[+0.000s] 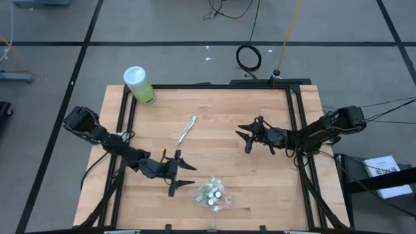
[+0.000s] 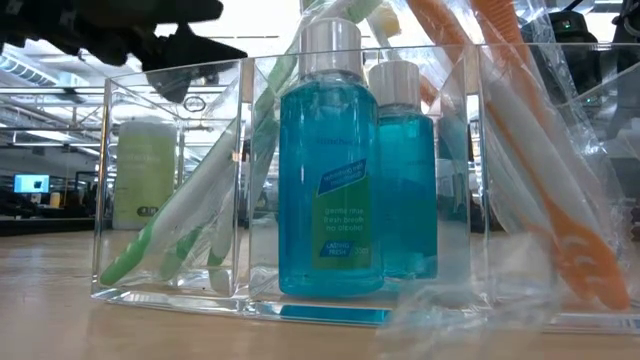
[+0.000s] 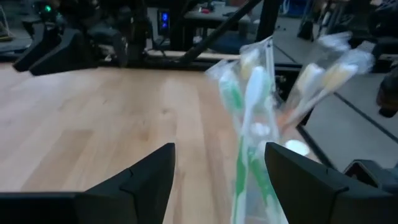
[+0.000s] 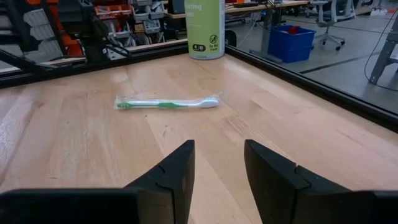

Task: Pick & Place toothbrushing station
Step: Put the green toothbrush into the transparent organizer

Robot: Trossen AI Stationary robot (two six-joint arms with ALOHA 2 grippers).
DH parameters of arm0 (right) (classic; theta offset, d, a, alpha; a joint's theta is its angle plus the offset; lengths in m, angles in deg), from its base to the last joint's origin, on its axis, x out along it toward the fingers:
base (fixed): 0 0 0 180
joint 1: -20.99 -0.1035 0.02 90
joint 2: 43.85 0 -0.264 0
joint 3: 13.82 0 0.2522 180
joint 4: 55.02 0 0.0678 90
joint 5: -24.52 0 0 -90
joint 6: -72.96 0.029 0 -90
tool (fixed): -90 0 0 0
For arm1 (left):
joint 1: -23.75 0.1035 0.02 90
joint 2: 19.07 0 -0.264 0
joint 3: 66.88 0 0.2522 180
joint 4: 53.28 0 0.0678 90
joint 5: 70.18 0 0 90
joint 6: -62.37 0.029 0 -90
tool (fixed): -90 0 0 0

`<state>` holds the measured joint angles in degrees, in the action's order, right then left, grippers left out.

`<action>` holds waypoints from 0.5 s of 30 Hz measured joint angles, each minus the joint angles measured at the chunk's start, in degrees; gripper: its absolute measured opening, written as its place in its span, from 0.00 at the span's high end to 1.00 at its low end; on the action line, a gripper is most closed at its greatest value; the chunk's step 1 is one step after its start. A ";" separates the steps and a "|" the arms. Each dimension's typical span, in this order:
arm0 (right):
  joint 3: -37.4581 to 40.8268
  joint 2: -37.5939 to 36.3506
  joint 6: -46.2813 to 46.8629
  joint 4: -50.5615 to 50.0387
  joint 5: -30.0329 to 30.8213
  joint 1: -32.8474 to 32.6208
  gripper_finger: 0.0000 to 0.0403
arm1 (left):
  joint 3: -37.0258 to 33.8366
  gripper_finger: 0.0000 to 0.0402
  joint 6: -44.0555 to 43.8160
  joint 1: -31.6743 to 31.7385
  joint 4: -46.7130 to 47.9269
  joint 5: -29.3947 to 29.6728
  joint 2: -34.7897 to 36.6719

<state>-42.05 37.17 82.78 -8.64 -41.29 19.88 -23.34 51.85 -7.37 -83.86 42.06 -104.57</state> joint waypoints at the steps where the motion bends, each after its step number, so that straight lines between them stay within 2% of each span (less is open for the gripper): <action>1: 0.00 0.00 0.01 0.01 0.00 0.00 0.68 | 0.09 0.36 -0.05 0.17 0.22 -0.20 -0.04; 5: 0.01 0.00 0.01 0.01 0.00 0.00 0.68 | 0.98 0.36 -0.54 0.95 0.09 -2.53 -0.68; 15: -0.01 0.00 0.01 -0.05 -0.02 0.00 0.68 | 7.86 0.36 3.66 1.84 -0.06 -9.76 -9.48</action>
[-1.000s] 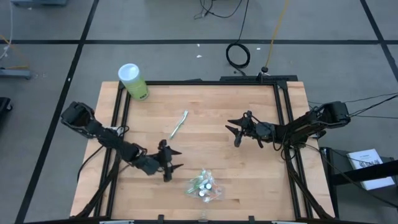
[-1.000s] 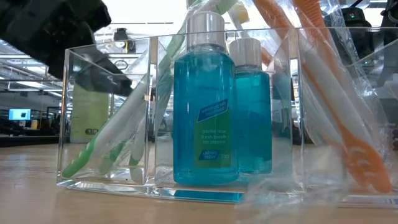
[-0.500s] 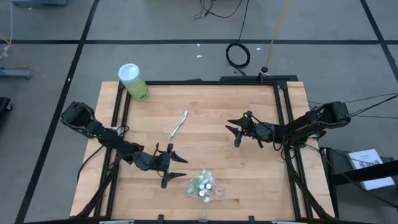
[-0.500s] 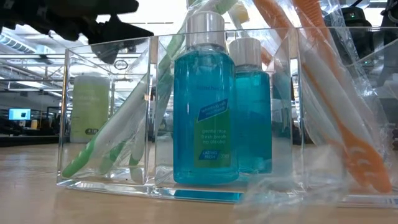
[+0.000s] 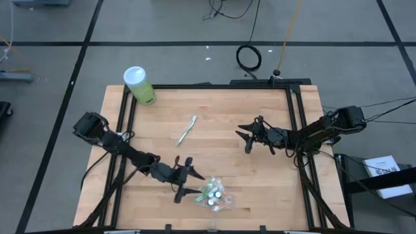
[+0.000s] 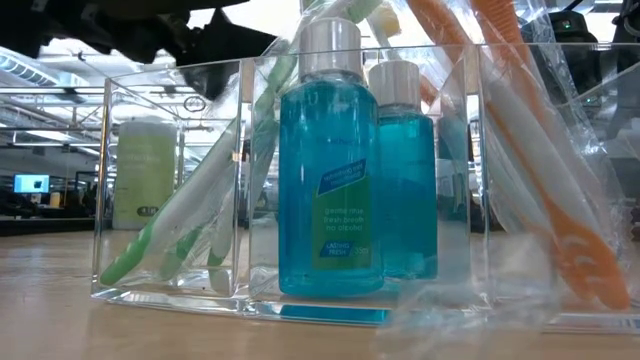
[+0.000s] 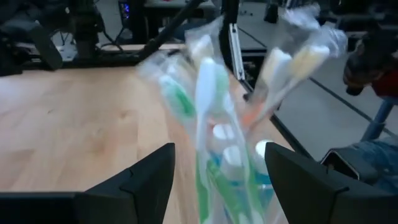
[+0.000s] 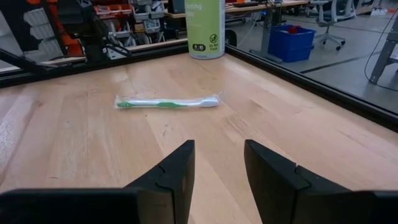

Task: Pick & Place toothbrushing station
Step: Put the green toothbrush into the transparent organizer

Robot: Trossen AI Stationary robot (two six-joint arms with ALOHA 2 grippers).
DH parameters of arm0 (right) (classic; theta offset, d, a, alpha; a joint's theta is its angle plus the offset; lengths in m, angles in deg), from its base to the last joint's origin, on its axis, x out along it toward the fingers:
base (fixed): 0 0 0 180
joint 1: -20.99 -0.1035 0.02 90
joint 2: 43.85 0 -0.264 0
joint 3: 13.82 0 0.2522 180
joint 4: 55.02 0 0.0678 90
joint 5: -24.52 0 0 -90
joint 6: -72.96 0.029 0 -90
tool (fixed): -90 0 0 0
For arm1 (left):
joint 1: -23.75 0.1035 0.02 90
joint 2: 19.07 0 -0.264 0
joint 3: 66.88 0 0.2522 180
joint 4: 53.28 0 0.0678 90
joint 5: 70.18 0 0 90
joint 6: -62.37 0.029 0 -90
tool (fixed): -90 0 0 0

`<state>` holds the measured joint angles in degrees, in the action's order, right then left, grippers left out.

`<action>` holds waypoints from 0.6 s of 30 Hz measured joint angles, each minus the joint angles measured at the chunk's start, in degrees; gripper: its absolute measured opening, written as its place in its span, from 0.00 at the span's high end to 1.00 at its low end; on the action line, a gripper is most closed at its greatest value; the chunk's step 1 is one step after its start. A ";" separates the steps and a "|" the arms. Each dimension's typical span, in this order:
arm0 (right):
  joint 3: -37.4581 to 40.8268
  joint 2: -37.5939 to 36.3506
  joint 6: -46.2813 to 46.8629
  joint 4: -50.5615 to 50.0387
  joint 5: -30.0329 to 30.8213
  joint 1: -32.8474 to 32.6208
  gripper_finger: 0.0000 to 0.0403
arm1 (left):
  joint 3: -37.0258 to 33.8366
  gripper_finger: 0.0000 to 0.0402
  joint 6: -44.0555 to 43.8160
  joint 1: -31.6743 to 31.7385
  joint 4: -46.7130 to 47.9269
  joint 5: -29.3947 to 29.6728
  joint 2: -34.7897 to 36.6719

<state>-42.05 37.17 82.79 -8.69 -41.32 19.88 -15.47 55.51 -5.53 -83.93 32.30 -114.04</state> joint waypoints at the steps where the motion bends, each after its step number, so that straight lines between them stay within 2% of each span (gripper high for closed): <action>1: 0.00 0.00 0.00 0.02 0.00 0.00 0.68 | 0.10 0.36 -0.03 0.49 -0.19 -0.78 0.00; 10: 0.00 0.00 0.00 0.00 -0.17 0.00 0.68 | 0.17 0.36 -1.28 4.04 -0.39 -5.33 -0.53; 18: 0.00 0.00 0.00 0.01 -0.20 0.00 0.68 | 1.82 0.37 -0.98 4.17 -3.16 -7.79 -4.16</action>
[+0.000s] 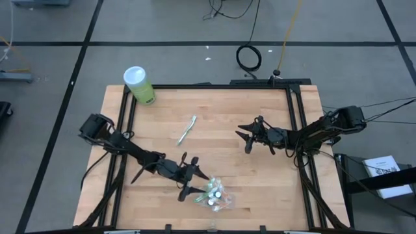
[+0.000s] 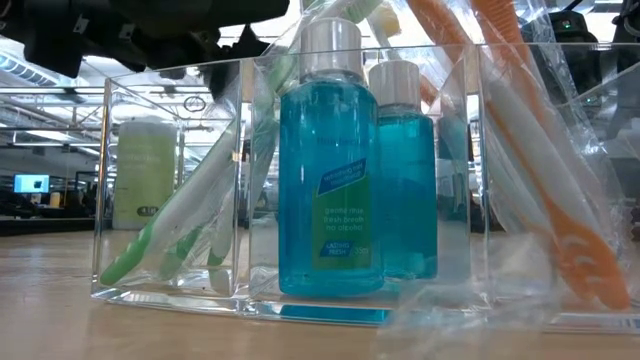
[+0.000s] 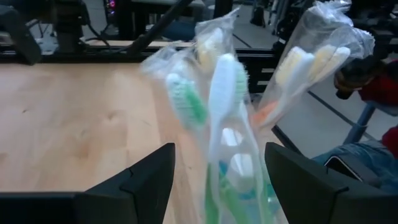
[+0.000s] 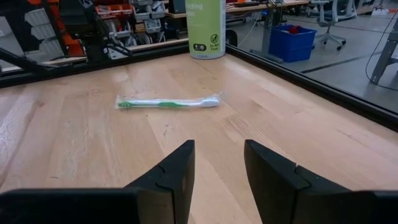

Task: Pick & Place toothbrushing station
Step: Put the green toothbrush into the transparent organizer

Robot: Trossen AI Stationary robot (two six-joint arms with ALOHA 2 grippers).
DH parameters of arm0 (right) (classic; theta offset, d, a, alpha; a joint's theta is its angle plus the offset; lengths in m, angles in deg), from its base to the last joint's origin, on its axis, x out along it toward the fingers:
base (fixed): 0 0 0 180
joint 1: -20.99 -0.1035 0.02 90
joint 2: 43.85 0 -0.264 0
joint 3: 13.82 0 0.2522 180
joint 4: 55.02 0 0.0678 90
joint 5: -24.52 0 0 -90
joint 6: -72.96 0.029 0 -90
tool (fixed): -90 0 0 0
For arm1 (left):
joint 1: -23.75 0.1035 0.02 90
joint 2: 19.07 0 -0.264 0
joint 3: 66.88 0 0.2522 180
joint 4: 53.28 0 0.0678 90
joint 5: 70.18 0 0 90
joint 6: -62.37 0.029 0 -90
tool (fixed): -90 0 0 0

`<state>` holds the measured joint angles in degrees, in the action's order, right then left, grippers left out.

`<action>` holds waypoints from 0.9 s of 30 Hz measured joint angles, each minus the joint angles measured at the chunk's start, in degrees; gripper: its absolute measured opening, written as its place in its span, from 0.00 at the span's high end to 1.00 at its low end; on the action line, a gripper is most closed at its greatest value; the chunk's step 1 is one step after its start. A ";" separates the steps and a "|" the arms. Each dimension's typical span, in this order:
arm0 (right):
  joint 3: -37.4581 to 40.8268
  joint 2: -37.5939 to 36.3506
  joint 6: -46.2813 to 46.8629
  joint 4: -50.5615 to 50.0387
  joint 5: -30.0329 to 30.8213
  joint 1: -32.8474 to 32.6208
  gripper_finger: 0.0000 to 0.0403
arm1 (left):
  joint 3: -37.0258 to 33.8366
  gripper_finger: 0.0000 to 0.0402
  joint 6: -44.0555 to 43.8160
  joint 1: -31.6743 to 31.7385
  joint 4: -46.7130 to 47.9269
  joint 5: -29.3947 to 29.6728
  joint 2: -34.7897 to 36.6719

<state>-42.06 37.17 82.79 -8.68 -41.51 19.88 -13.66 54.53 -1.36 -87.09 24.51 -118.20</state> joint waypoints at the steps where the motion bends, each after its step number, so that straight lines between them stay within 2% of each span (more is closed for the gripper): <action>1: 0.01 0.00 0.00 0.00 0.00 0.00 0.68 | 0.41 0.37 0.05 0.00 0.00 -0.31 -0.29; 9: 0.00 0.00 0.00 -0.11 0.00 0.00 0.68 | 1.68 0.37 0.24 1.05 -0.24 -3.21 -1.87; 12: 0.02 0.00 0.00 -0.12 0.00 0.00 0.68 | 1.68 0.41 1.07 1.09 -0.24 -3.21 -1.85; 27: 0.00 0.00 0.00 -0.14 -0.02 0.00 0.68 | 1.68 0.93 3.23 1.09 -0.24 -7.61 -1.85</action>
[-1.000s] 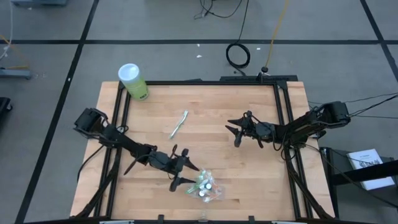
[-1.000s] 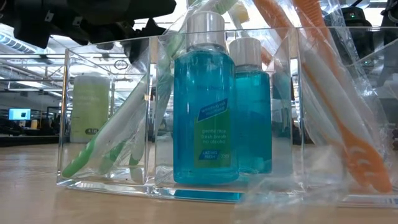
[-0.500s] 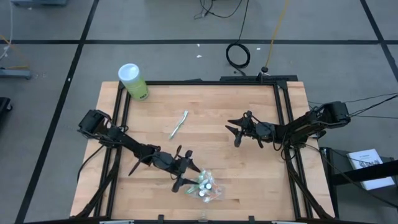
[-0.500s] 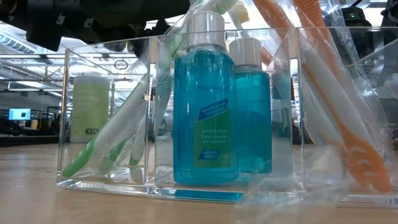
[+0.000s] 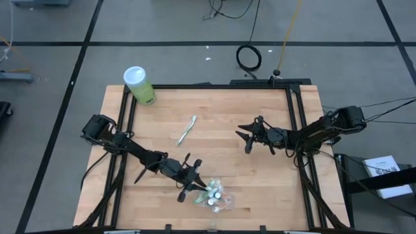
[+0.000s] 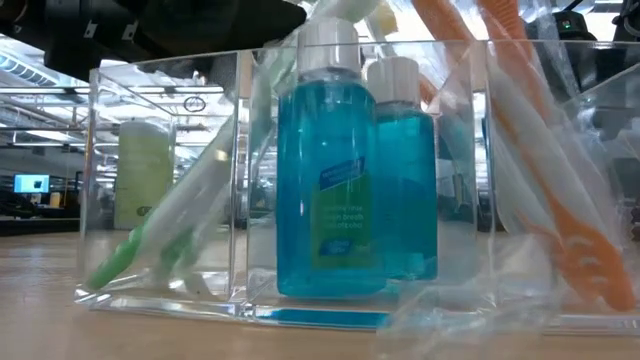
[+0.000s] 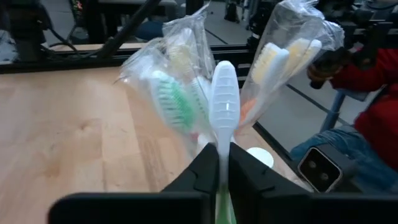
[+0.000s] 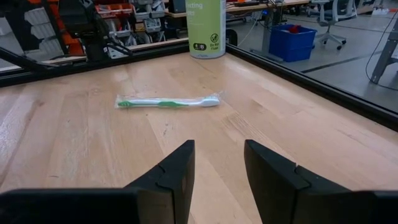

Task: Pick & Place toothbrushing station
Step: Put the green toothbrush into the transparent organizer

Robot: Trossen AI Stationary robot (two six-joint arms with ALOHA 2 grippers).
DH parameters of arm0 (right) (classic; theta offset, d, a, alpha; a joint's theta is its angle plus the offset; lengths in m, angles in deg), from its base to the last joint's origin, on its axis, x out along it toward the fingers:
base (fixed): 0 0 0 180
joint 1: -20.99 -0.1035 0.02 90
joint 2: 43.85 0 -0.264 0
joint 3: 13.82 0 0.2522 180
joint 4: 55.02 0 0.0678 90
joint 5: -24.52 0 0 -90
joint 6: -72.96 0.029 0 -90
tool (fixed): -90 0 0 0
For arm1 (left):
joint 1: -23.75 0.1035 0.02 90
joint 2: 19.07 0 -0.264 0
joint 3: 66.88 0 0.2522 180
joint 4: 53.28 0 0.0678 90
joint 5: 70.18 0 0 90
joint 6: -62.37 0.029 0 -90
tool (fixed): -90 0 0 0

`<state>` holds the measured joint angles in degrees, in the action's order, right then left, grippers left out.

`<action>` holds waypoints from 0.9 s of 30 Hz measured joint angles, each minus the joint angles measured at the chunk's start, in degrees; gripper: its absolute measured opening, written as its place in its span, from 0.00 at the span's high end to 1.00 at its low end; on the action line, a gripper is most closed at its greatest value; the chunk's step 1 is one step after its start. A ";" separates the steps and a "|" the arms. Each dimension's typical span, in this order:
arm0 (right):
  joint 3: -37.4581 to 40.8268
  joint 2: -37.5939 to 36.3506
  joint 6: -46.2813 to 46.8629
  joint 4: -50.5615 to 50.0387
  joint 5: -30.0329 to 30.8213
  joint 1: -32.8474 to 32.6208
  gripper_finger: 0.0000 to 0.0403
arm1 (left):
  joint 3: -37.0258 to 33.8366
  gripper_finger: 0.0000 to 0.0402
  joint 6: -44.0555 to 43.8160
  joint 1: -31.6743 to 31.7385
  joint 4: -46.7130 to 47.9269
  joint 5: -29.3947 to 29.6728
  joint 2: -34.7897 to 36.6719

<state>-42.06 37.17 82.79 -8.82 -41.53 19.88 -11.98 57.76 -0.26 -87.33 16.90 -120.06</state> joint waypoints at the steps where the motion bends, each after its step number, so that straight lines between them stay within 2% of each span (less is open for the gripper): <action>1: 0.02 0.00 -0.02 0.00 0.00 0.00 0.68 | 0.00 0.95 0.01 0.00 0.00 -0.33 0.00; 4: 0.00 0.00 -0.02 0.00 0.00 0.00 0.68 | 0.00 0.96 0.01 0.00 0.07 -1.31 0.14; 11: 0.00 0.00 -0.02 -0.03 -0.01 0.00 0.68 | 0.00 0.84 0.08 0.03 1.32 -1.56 2.57; 15: 0.02 0.00 -0.02 -0.17 -0.02 0.00 0.68 | 0.00 0.87 1.84 0.43 3.81 -1.18 4.67; 20: 0.01 0.00 -0.02 -0.21 -0.02 0.00 0.68 | 0.00 0.96 2.82 1.32 7.08 -1.13 7.39; 27: 0.00 0.00 -0.20 -0.23 -0.02 0.00 0.68 | 0.00 0.93 2.87 0.93 9.74 -1.61 9.14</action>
<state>-42.05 37.17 82.59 -9.05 -41.56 19.88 -11.98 60.63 0.67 -77.59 15.29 -110.91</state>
